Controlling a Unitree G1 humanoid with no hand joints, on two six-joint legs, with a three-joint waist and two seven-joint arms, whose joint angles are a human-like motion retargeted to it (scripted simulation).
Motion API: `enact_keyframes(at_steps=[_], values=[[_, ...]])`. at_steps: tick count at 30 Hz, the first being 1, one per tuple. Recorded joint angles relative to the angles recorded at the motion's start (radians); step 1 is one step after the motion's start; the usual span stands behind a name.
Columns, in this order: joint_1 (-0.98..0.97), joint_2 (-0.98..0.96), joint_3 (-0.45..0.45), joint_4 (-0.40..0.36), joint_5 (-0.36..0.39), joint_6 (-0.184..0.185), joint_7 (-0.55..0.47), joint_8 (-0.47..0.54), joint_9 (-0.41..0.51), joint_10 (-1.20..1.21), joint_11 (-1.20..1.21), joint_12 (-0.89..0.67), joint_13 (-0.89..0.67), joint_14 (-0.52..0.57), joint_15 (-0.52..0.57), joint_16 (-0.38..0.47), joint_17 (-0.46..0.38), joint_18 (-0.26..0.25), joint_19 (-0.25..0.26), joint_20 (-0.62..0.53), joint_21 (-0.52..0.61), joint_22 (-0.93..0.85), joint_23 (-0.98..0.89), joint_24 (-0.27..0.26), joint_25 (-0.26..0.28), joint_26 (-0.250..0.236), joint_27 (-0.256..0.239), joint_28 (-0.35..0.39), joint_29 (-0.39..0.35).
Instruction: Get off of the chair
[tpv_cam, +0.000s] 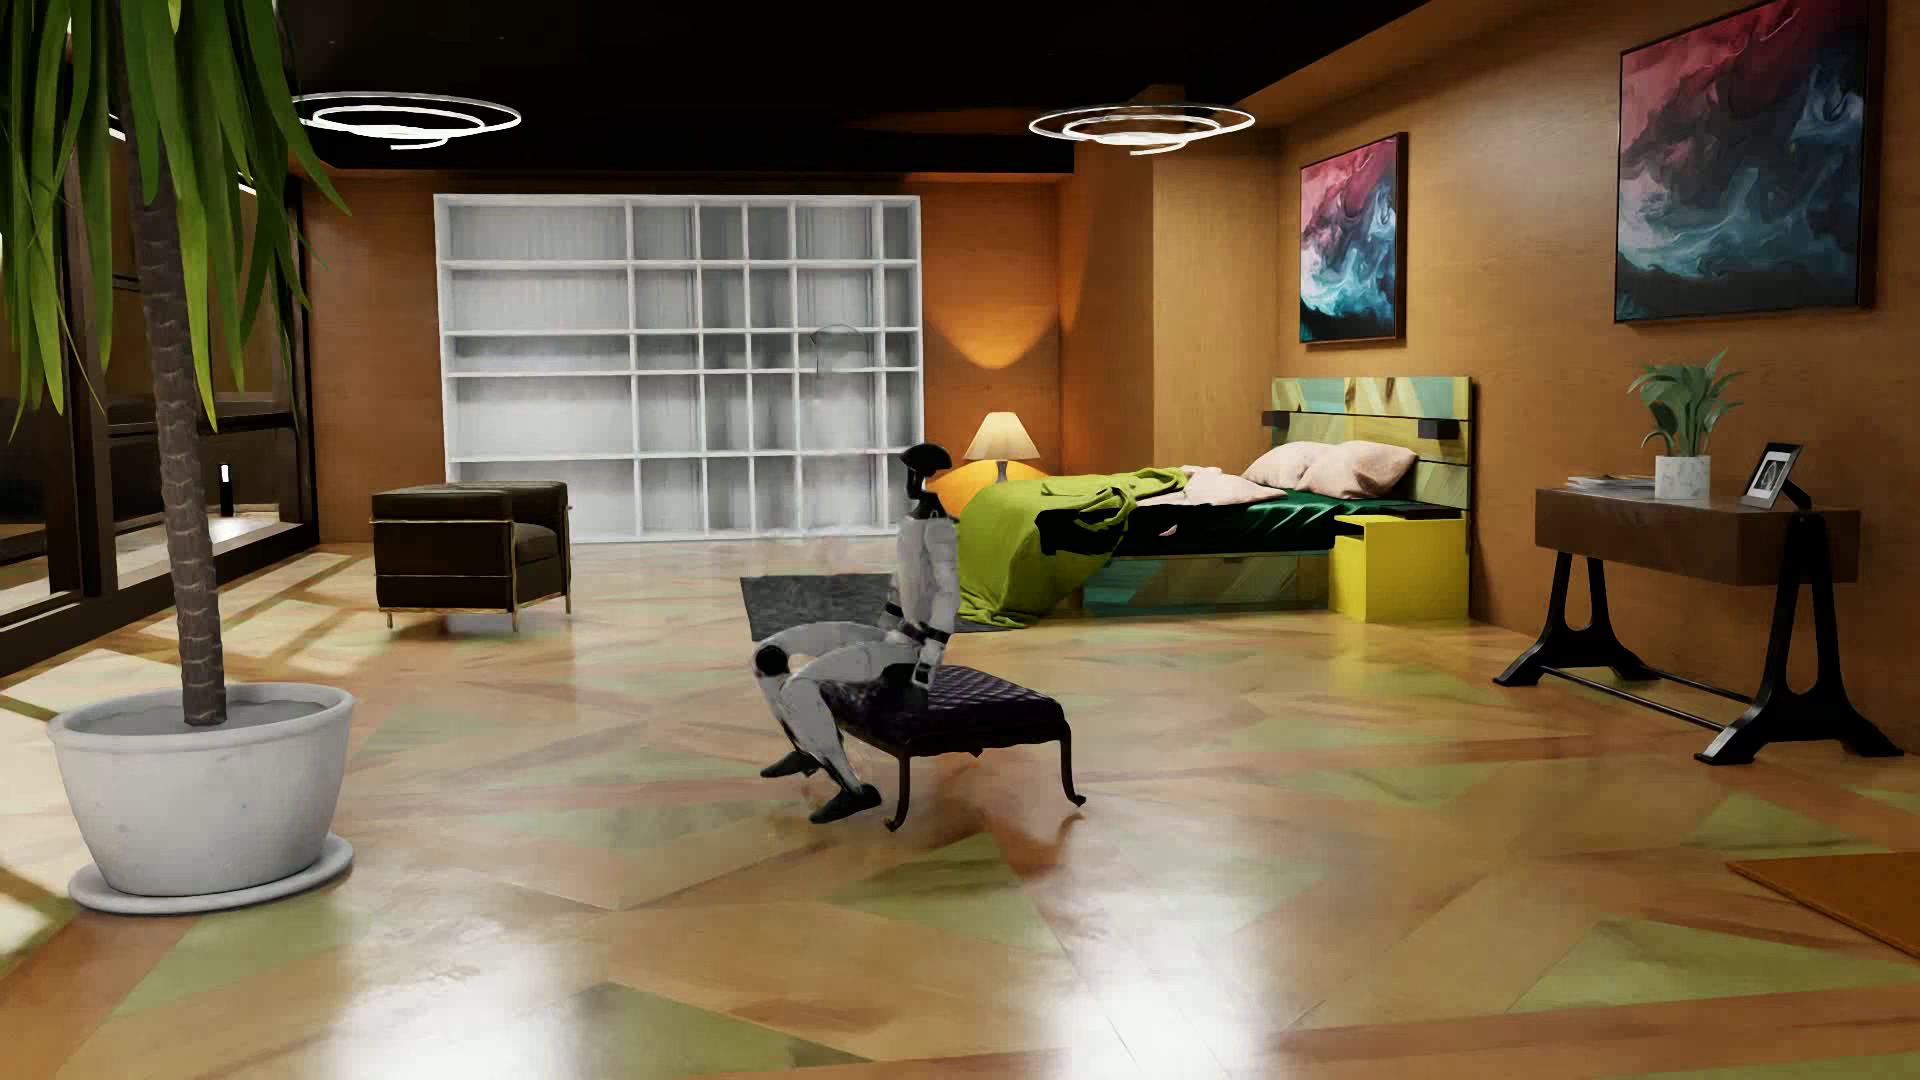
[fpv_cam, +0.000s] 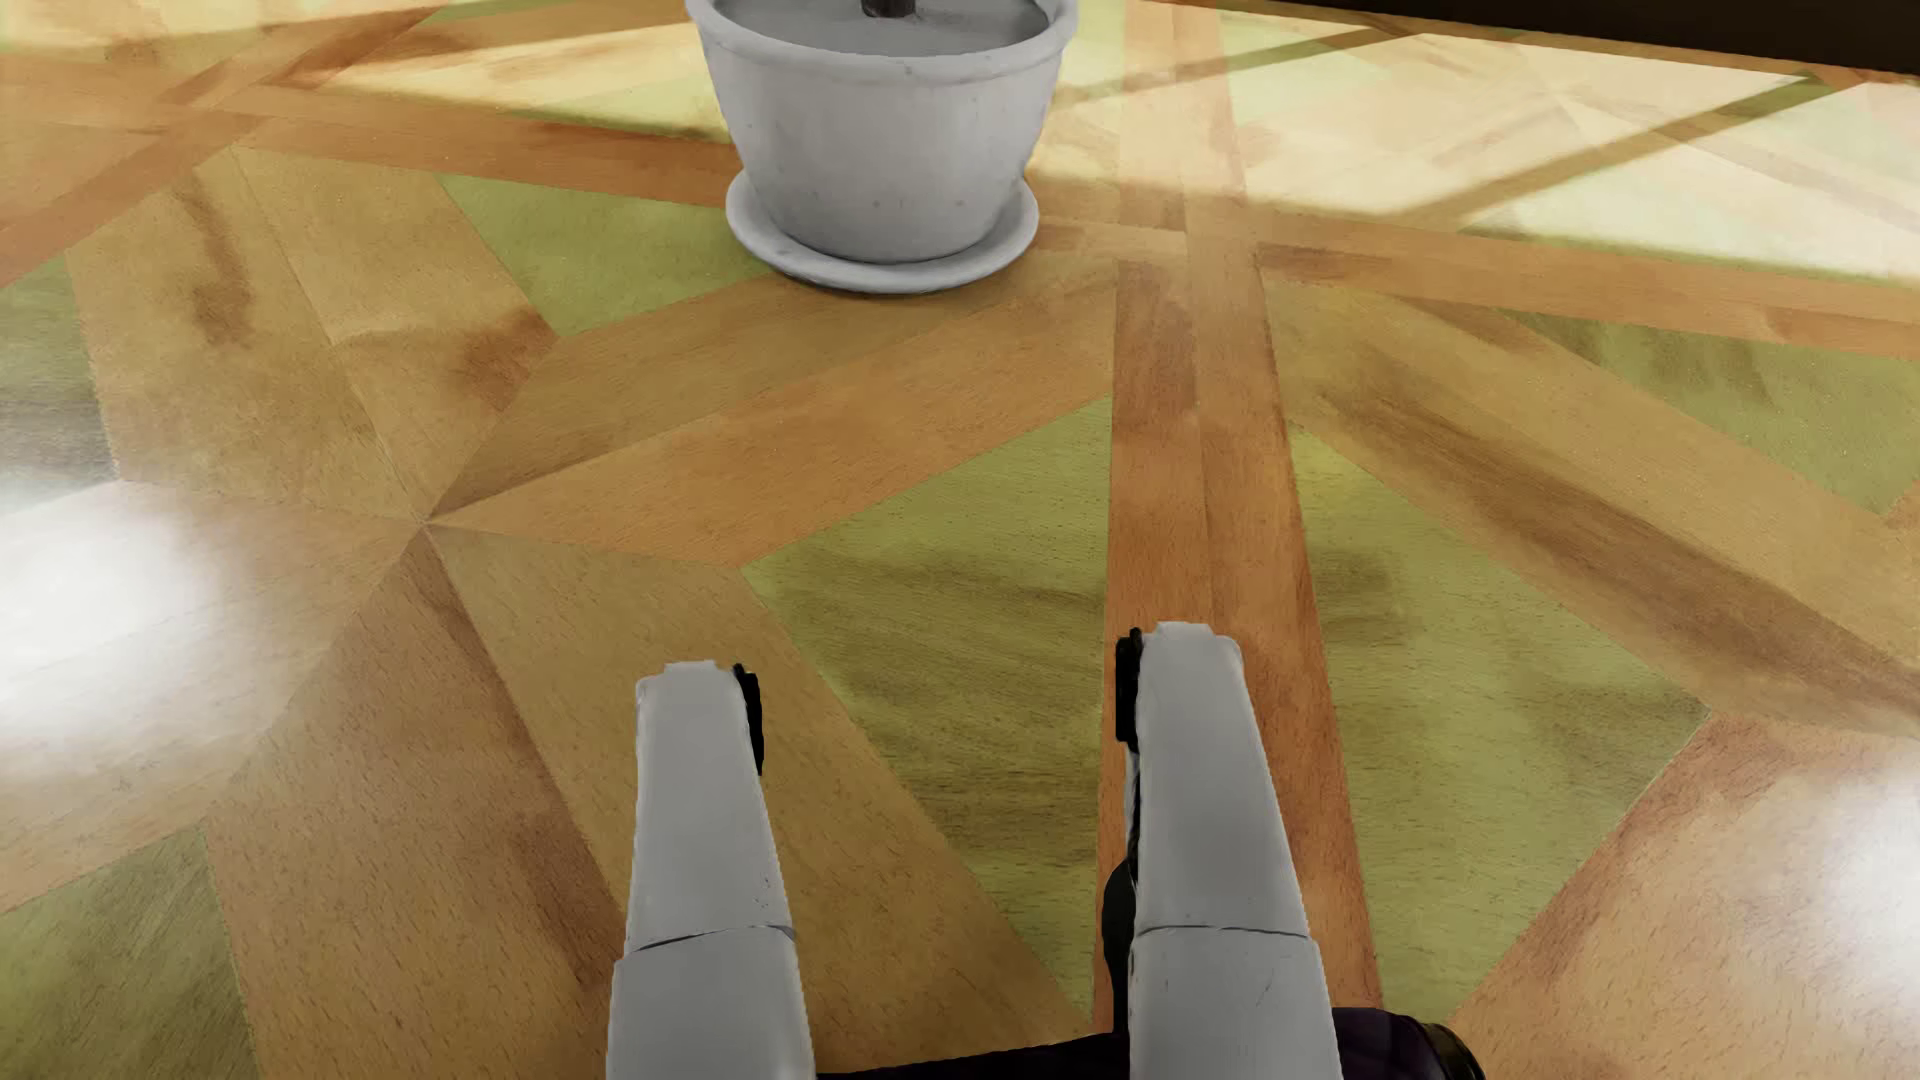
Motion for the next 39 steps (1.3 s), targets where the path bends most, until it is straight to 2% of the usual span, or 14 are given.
enact_keyframes(at_steps=[5, 7, 19, 22, 24, 26, 28, 30, 31, 32, 34, 36, 37, 39], values=[[0.006, 0.018, -0.001, 0.002, 0.013, -0.001, -0.005, 0.0, -0.003, 0.002, -0.006, 0.031, 0.023, 0.003, 0.006, 0.008, 0.017, 0.003, -0.001, -0.004, 0.016, -0.135, -0.088, -0.001, -0.016, -0.031, -0.018, -0.036, 0.045], [0.008, 0.023, 0.001, -0.002, 0.016, -0.005, -0.005, -0.001, -0.003, 0.001, -0.008, -0.002, -0.004, 0.005, 0.008, 0.013, 0.02, 0.006, -0.005, -0.033, 0.035, -0.139, -0.09, 0.028, -0.011, -0.042, -0.022, -0.018, 0.021], [-0.027, 0.0, 0.01, -0.013, 0.009, -0.01, -0.015, -0.002, 0.073, 0.008, -0.009, -0.1, -0.105, -0.038, -0.001, 0.023, 0.009, 0.014, 0.004, -0.059, 0.074, -0.102, -0.128, 0.009, 0.025, -0.024, -0.016, 0.044, -0.02], [-0.089, -0.06, 0.012, -0.023, -0.003, -0.009, -0.027, 0.004, 0.1, 0.016, 0.0, -0.059, -0.106, -0.049, -0.013, 0.056, -0.015, 0.011, 0.015, -0.005, 0.054, -0.239, -0.215, -0.024, 0.039, -0.027, -0.016, 0.007, -0.008], [-0.152, -0.122, 0.013, -0.031, -0.013, -0.007, -0.039, 0.014, 0.108, 0.026, 0.012, 0.011, -0.078, -0.053, -0.024, 0.106, -0.052, 0.004, 0.028, 0.059, 0.008, -0.447, -0.348, -0.054, 0.09, -0.034, -0.02, 0.02, -0.043], [-0.22, -0.188, 0.016, -0.046, -0.029, 0.0, -0.051, 0.026, 0.114, 0.039, 0.029, 0.093, -0.022, -0.052, -0.035, 0.165, -0.099, 0.003, 0.046, 0.116, -0.061, -0.721, -0.564, -0.069, 0.175, -0.05, -0.03, 0.094, -0.146], [-0.294, -0.256, 0.018, -0.057, -0.049, 0.01, -0.064, 0.038, 0.124, 0.051, 0.045, 0.13, 0.02, -0.034, -0.044, 0.229, -0.147, -0.004, 0.068, 0.134, -0.127, -0.983, -0.838, -0.046, 0.237, -0.066, -0.077, 0.284, -0.322], [-0.361, -0.32, 0.017, -0.06, -0.059, 0.023, -0.074, 0.049, 0.151, 0.064, 0.057, 0.106, 0.003, -0.035, -0.054, 0.314, -0.224, -0.01, 0.089, 0.117, -0.157, -1.179, -1.116, -0.017, 0.251, -0.099, -0.146, 0.508, -0.495], [-0.396, -0.352, 0.017, -0.065, -0.063, 0.031, -0.077, 0.054, 0.168, 0.068, 0.06, 0.055, -0.03, -0.038, -0.059, 0.368, -0.279, -0.012, 0.099, 0.081, -0.151, -1.254, -1.235, 0.013, 0.232, -0.131, -0.191, 0.597, -0.561], [-0.431, -0.384, 0.017, -0.069, -0.067, 0.041, -0.08, 0.06, 0.187, 0.07, 0.061, -0.03, -0.076, -0.043, -0.065, 0.428, -0.345, -0.016, 0.11, 0.022, -0.137, -1.313, -1.337, 0.047, 0.2, -0.161, -0.216, 0.628, -0.566], [-0.491, -0.445, 0.022, -0.069, -0.071, 0.055, -0.081, 0.07, 0.234, 0.068, 0.059, -0.302, -0.208, -0.052, -0.074, 0.552, -0.515, -0.027, 0.124, -0.186, -0.068, -1.382, -1.482, 0.086, 0.166, -0.201, -0.234, 0.567, -0.425], [-0.545, -0.497, 0.025, -0.076, -0.083, 0.065, -0.078, 0.082, 0.279, 0.063, 0.057, -0.703, -0.415, -0.061, -0.089, 0.654, -0.698, -0.038, 0.132, -0.553, 0.109, -1.409, -1.555, 0.069, 0.201, -0.23, -0.242, 0.479, -0.277], [-0.568, -0.521, 0.026, -0.074, -0.079, 0.064, -0.077, 0.082, 0.295, 0.061, 0.055, -0.928, -0.546, -0.069, -0.097, 0.682, -0.767, -0.044, 0.131, -0.767, 0.24, -1.412, -1.561, 0.057, 0.231, -0.254, -0.267, 0.439, -0.302], [-0.595, -0.551, 0.024, -0.075, -0.074, 0.062, -0.074, 0.077, 0.342, 0.044, 0.039, -1.306, -0.849, -0.084, -0.113, 0.693, -0.846, -0.047, 0.124, -1.12, 0.484, -1.423, -1.548, 0.017, 0.283, -0.281, -0.29, 0.525, -0.343]])
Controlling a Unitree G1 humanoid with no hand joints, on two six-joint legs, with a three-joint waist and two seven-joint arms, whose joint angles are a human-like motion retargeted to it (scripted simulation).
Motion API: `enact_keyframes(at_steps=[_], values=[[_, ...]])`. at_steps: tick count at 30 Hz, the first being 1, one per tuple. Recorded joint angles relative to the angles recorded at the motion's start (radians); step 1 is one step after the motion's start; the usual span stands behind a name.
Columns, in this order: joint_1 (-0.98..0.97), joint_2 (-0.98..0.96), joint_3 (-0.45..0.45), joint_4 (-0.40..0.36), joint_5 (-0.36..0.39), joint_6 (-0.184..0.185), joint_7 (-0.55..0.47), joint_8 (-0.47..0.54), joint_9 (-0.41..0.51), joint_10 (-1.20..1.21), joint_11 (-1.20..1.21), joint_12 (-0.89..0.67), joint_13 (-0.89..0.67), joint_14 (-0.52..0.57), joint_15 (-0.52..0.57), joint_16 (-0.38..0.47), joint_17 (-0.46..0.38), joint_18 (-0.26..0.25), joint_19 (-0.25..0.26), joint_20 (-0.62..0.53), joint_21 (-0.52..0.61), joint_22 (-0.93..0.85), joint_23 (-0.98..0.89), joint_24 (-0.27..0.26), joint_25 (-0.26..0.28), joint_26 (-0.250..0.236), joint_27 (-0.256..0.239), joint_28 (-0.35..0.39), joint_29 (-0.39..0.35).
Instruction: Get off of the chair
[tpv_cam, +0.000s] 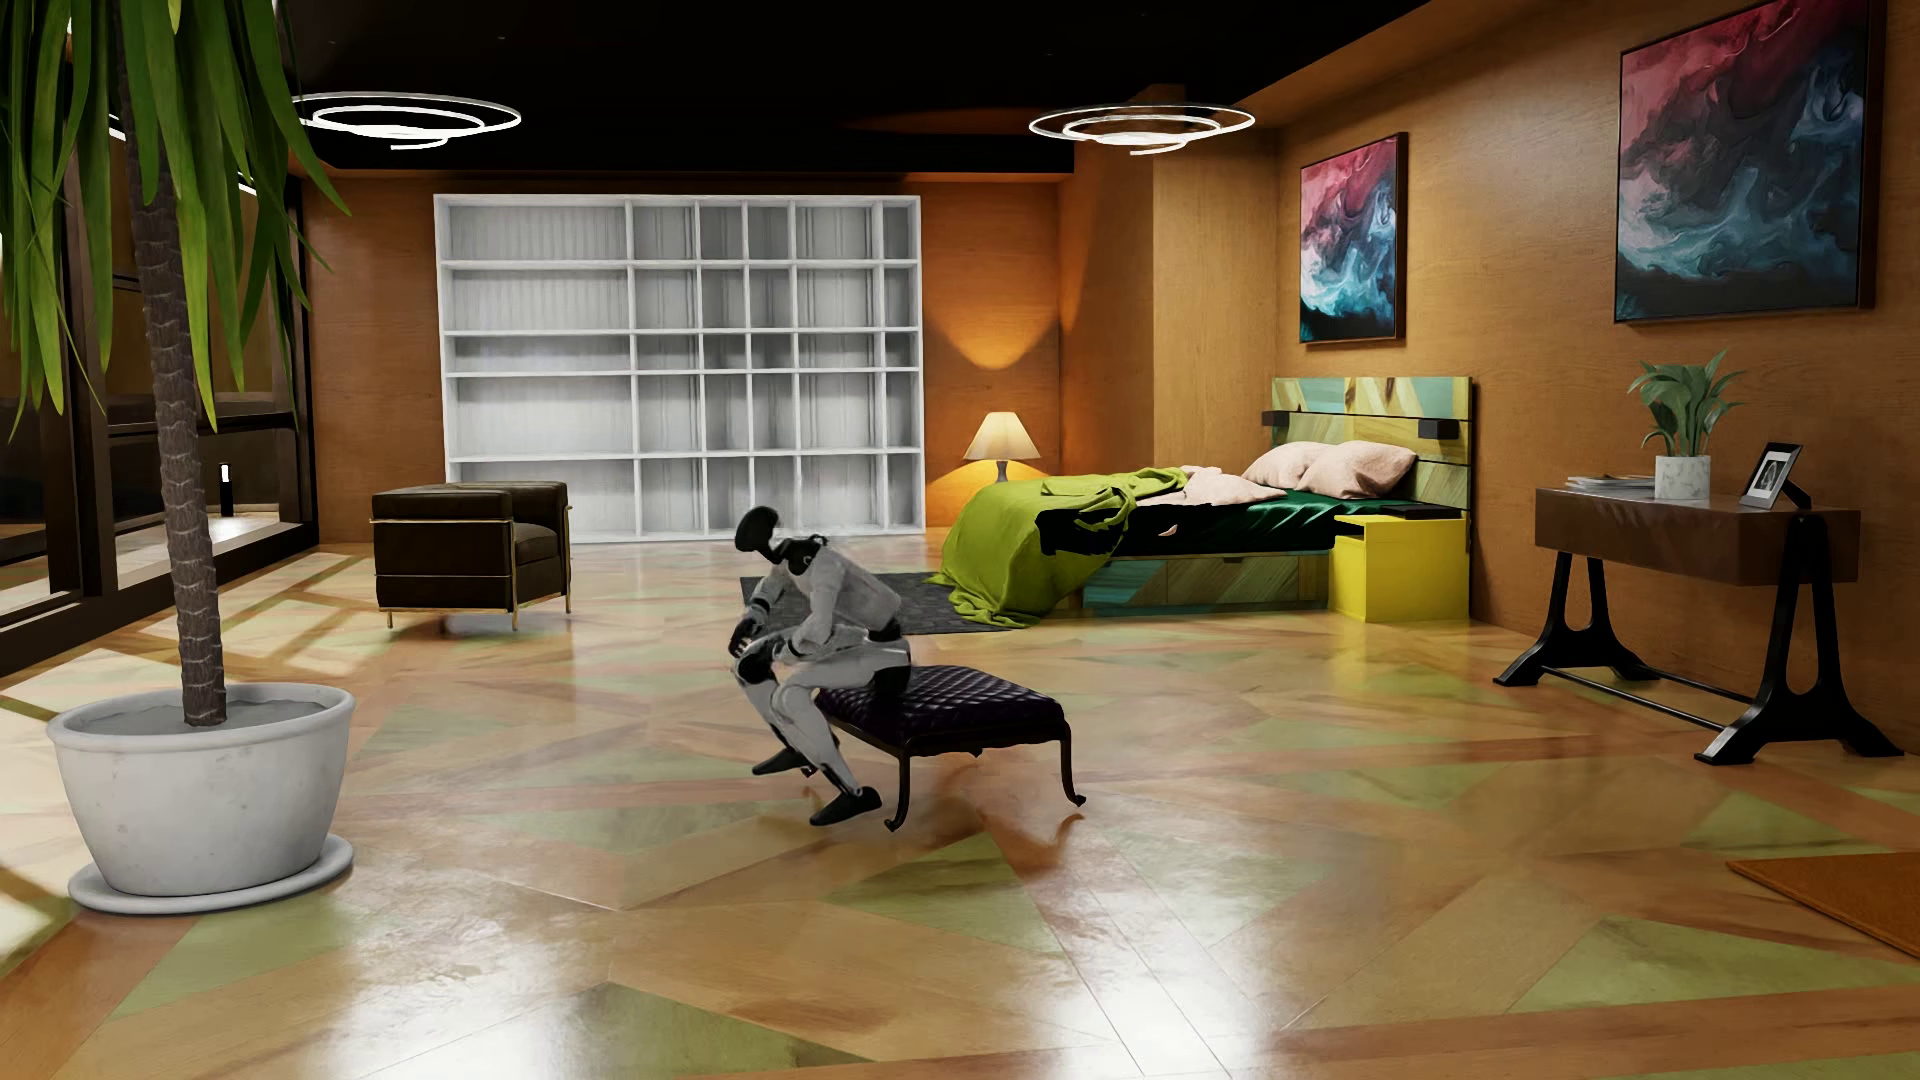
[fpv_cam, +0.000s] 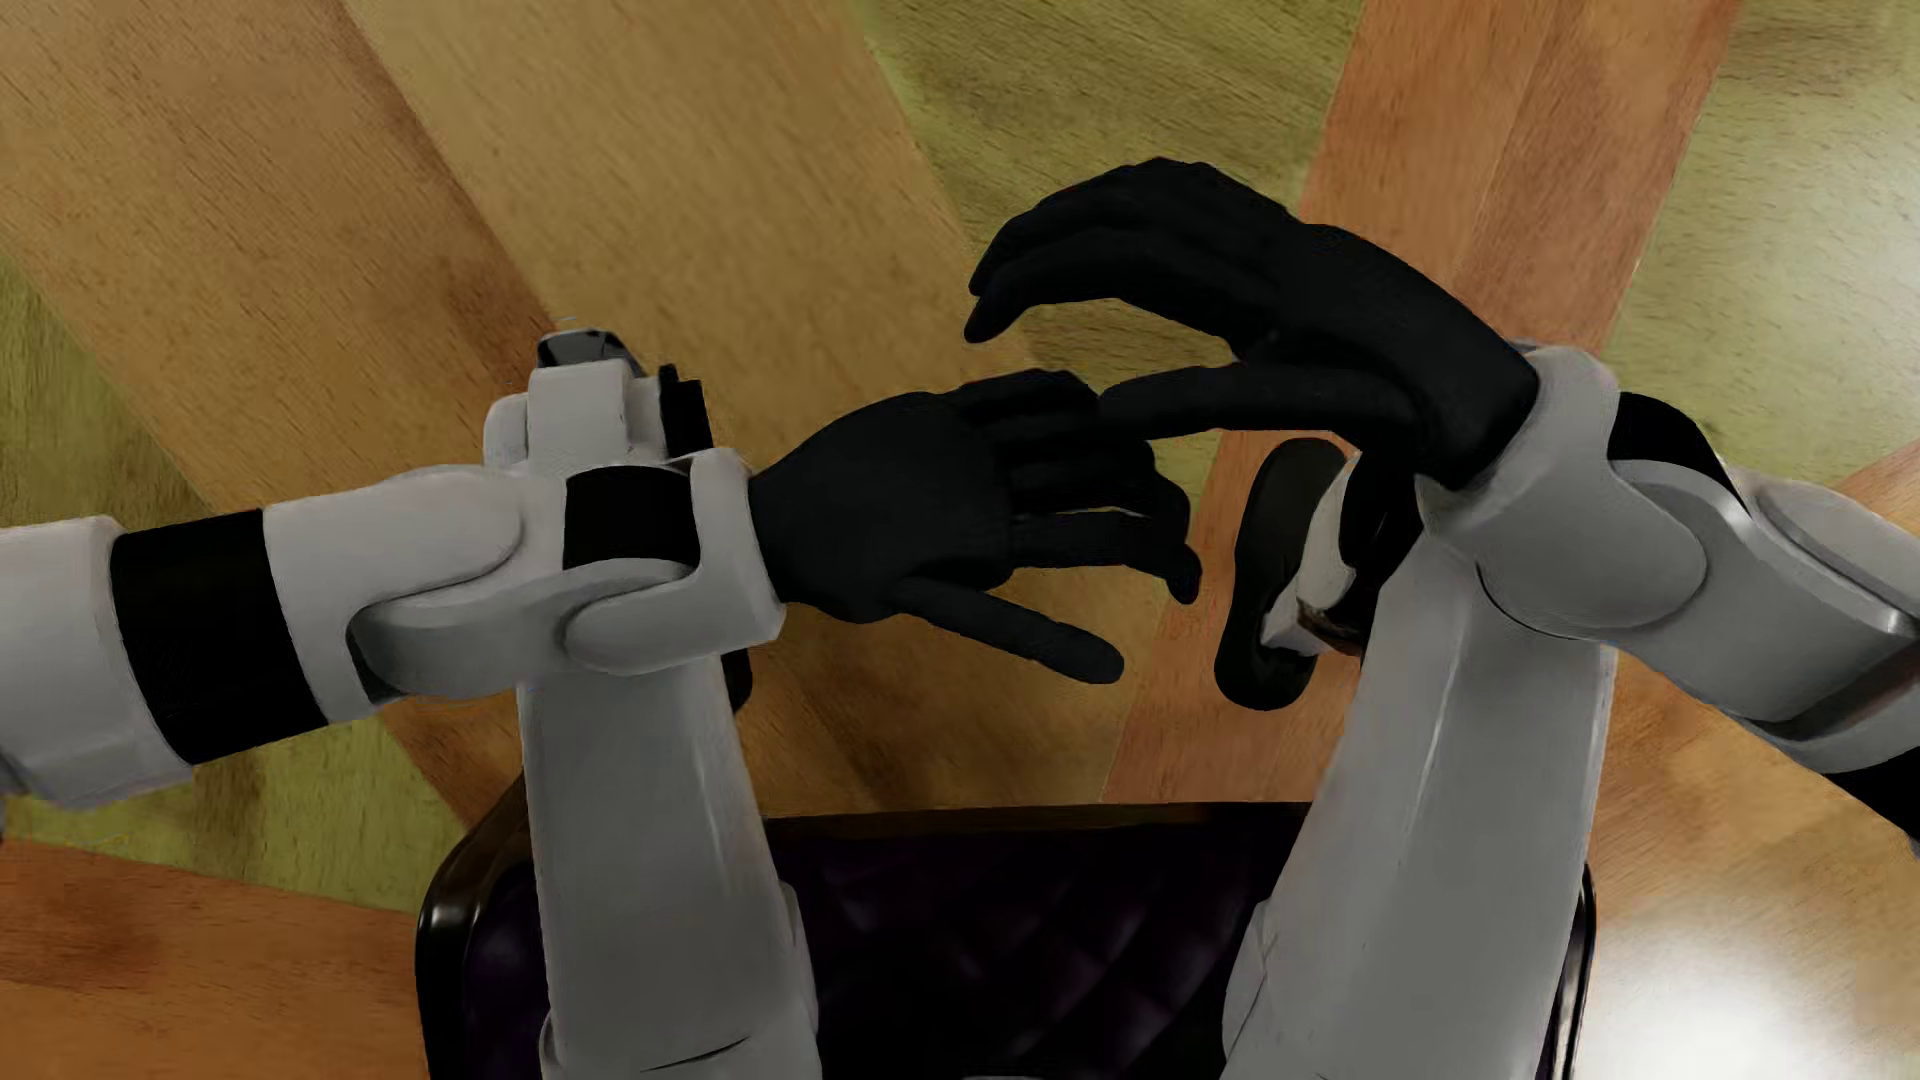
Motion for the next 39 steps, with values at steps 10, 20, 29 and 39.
enact_keyframes(at_steps=[10, 20, 29, 39], values=[[0.3, 0.317, -0.005, -0.019, 0.091, -0.004, 0.09, -0.085, -0.043, -0.552, -0.572, 0.195, -0.13, 0.084, 0.063, -0.327, 0.339, 0.072, -0.098, 0.179, 0.171, 0.479, 0.462, 0.142, -0.179, -0.027, 0.023, -0.098, 0.107], [1.179, 1.255, 0.0, -0.027, 0.169, -0.034, 0.295, -0.217, -0.434, -1.464, -1.595, 0.756, 0.281, 0.293, 0.332, -0.816, 0.904, 0.149, -0.176, 0.627, -0.035, 1.26, 1.354, 0.128, -0.405, 0.127, 0.197, -0.553, 0.452], [1.71, 1.795, 0.02, -0.072, 0.184, -0.043, 0.426, -0.299, -0.761, -1.854, -1.984, 1.187, 0.714, 0.305, 0.352, -0.718, 0.837, 0.168, -0.162, 1.001, -0.34, 1.275, 1.485, -0.01, -0.224, 0.136, 0.219, -0.467, 0.337], [1.738, 1.837, 0.028, -0.055, 0.182, -0.062, 0.431, -0.313, -0.834, -1.844, -1.984, 1.289, 0.79, 0.271, 0.311, -0.691, 0.869, 0.158, -0.151, 1.044, -0.389, 1.436, 1.558, 0.053, -0.245, 0.16, 0.235, -0.538, 0.381]])
